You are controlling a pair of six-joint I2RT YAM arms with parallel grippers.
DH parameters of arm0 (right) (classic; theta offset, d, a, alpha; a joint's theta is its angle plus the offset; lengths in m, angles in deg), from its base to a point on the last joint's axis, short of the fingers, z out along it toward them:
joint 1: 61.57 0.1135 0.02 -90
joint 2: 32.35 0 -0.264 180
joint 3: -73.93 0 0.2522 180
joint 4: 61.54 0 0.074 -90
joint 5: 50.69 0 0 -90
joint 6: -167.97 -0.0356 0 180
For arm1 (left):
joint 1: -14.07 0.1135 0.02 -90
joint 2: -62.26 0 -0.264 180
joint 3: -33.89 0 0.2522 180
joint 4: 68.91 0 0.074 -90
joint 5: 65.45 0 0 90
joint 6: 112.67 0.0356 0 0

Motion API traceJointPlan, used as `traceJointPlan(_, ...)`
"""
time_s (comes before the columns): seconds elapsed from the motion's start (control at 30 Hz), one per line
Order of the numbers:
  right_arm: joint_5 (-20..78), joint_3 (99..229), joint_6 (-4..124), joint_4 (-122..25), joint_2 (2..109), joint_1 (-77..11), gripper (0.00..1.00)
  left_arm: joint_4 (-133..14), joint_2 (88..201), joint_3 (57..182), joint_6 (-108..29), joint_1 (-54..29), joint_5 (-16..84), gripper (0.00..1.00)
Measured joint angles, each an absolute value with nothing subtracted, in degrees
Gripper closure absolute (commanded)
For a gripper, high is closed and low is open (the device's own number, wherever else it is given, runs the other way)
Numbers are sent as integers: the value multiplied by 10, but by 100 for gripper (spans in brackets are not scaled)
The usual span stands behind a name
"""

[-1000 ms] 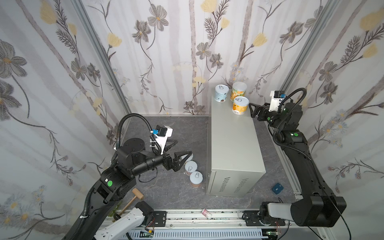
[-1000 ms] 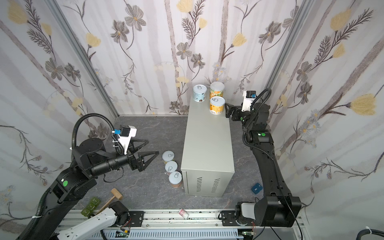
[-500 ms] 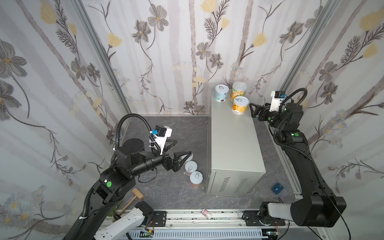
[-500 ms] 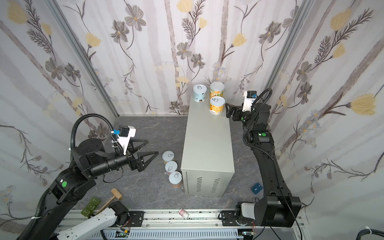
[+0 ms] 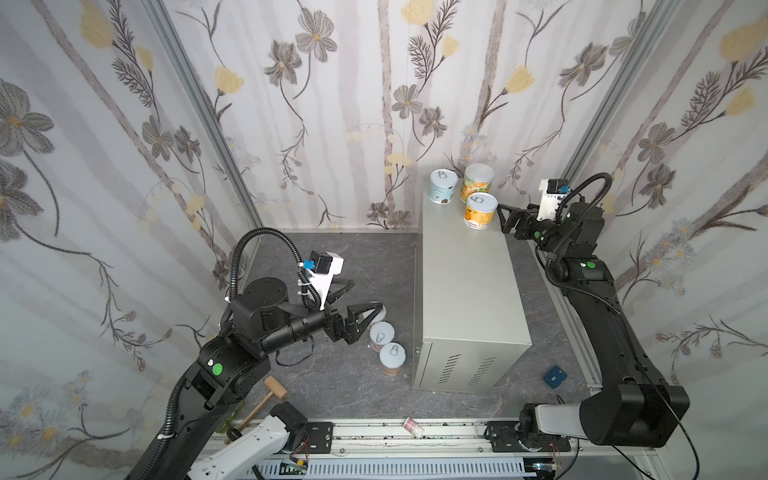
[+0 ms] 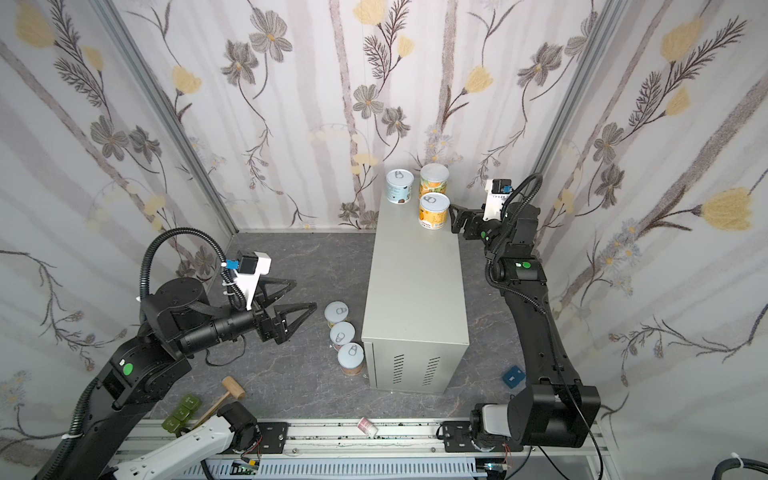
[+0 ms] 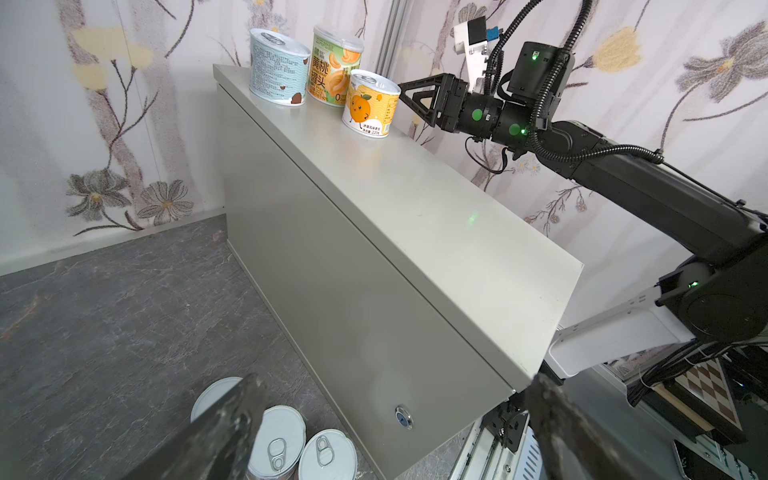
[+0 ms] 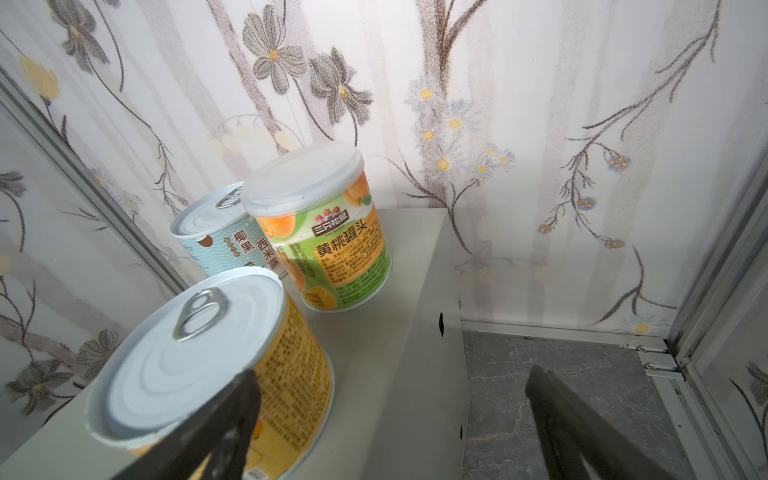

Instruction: Place and organize the canned foods onto the counter

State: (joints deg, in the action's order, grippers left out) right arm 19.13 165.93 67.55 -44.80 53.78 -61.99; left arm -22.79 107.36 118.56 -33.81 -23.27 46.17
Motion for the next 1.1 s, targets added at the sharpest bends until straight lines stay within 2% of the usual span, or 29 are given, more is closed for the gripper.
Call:
traceJointPlan(0.53,219,1656,676,-445,522,-624,0,-228,1078,1186,-338,-233,457,0)
traceJointPlan(1.1,257,1571,680,-406,395,-609,0,-250,1197,1245,-336,-233,446,0)
